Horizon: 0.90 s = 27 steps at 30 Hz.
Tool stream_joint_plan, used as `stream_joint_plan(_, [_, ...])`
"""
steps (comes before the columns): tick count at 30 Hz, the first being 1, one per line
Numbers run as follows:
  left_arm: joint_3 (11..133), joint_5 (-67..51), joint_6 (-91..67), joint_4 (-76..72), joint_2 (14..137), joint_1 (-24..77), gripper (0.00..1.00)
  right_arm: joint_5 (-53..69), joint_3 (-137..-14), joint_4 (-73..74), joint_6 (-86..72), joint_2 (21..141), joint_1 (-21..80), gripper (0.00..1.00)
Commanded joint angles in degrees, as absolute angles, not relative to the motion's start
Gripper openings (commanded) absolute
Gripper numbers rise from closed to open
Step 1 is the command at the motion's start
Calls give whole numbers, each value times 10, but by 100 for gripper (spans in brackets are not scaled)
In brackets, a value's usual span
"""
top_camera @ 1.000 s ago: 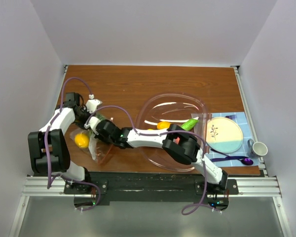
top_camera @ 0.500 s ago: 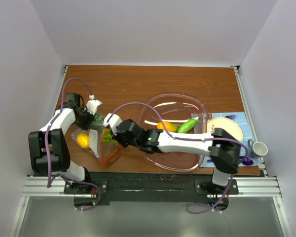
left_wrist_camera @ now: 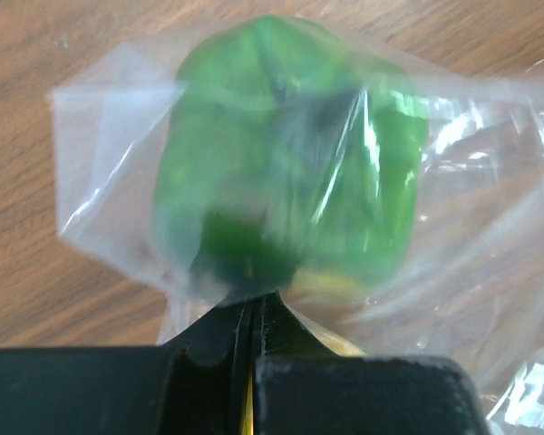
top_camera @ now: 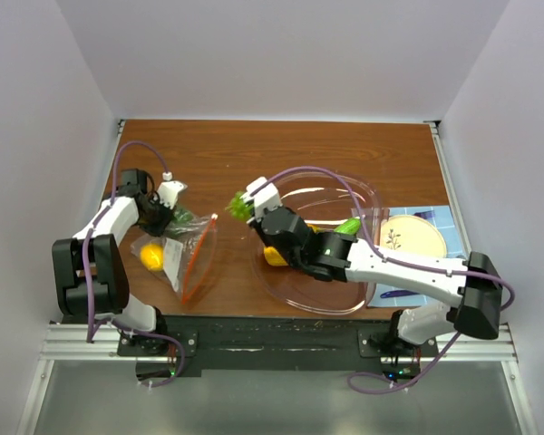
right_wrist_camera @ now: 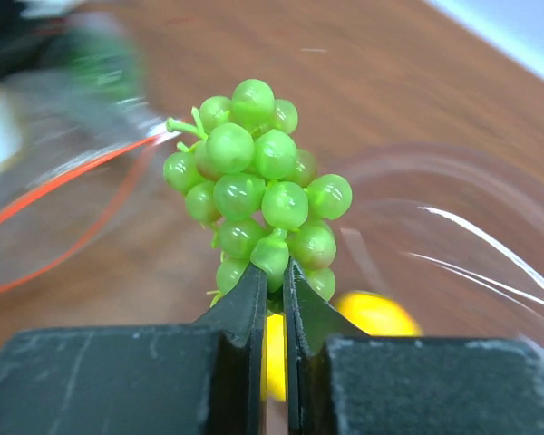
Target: Open the zip-top bag and remove the fake food
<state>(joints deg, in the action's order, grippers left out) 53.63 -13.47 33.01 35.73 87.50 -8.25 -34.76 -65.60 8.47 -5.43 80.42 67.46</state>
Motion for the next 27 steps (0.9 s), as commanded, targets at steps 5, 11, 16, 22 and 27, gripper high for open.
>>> stream_joint_plan(5, [660,-278,280,472,856,-84,0,-499,-622,161,-124,832,594,40])
stream_joint_plan(11, [732,-327,266,533,835,-83,0,-546,-635,195,-170,867,591,99])
stream_joint_plan(16, [737,-334,272,560,809,-83,0,-522,-635,176,-178,829,592,99])
stream_joint_plan(22, [661,-251,275,496,813,-83,0,-536,-632,84,-81,815,692,99])
stream_joint_plan(27, [612,-196,273,425,842,-83,0,-525,-672,93,-73,885,739,99])
